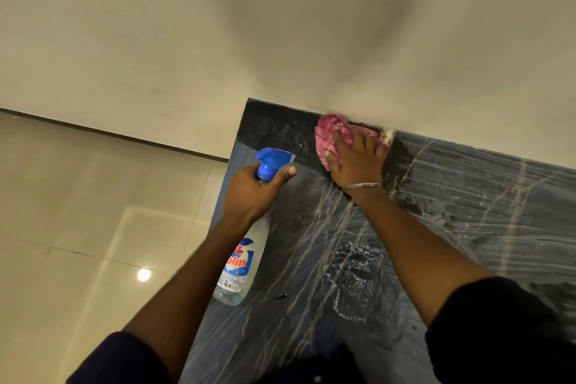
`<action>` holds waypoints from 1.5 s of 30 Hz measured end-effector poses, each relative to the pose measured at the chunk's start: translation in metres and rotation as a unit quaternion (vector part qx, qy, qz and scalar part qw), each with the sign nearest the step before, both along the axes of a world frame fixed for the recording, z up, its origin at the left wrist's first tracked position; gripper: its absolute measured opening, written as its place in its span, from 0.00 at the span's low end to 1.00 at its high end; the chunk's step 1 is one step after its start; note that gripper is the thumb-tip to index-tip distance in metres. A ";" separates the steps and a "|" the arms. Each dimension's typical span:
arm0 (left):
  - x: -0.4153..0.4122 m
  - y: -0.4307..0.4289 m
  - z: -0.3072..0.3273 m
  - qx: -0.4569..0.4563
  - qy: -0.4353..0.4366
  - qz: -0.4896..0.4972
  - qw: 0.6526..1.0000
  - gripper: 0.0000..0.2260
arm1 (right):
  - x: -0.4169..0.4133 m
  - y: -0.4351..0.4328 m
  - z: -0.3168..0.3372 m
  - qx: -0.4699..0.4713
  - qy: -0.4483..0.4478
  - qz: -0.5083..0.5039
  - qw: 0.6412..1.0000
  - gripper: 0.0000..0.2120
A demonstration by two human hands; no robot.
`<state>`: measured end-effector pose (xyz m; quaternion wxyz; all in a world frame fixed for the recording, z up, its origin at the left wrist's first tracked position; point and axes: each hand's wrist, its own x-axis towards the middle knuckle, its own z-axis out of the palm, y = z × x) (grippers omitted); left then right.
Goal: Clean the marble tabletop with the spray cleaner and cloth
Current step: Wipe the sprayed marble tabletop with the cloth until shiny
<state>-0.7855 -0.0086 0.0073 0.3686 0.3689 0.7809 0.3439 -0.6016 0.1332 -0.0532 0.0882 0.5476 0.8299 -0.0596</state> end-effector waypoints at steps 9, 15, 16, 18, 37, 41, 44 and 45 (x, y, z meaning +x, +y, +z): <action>-0.029 -0.012 0.001 0.005 0.034 0.074 0.997 0.24 | -0.159 -0.021 -0.001 -0.014 -0.029 0.212 0.977 0.35; -0.035 -0.020 -0.001 0.001 0.041 0.071 0.997 0.27 | -0.128 -0.025 0.001 -0.007 0.025 0.222 0.975 0.29; -0.033 -0.020 0.000 0.000 0.037 0.068 0.997 0.28 | -0.113 -0.027 0.001 -0.006 0.034 0.211 0.977 0.28; -0.028 -0.019 0.002 0.000 0.028 0.059 0.998 0.30 | -0.078 -0.029 0.000 -0.002 0.033 0.187 0.982 0.27; -0.017 -0.023 -0.008 -0.034 -0.009 0.042 0.998 0.28 | -0.036 -0.044 -0.002 0.003 0.020 0.121 0.992 0.28; -0.031 -0.025 -0.009 -0.054 -0.012 0.069 0.996 0.25 | -0.122 -0.044 -0.003 -0.030 0.019 0.187 0.982 0.33; -0.042 -0.026 -0.006 -0.048 -0.015 0.092 0.994 0.20 | -0.160 -0.044 -0.008 -0.034 -0.012 0.231 0.972 0.39; -0.044 -0.027 -0.005 -0.045 -0.011 0.094 0.994 0.20 | -0.166 -0.044 -0.009 -0.035 -0.018 0.238 0.970 0.39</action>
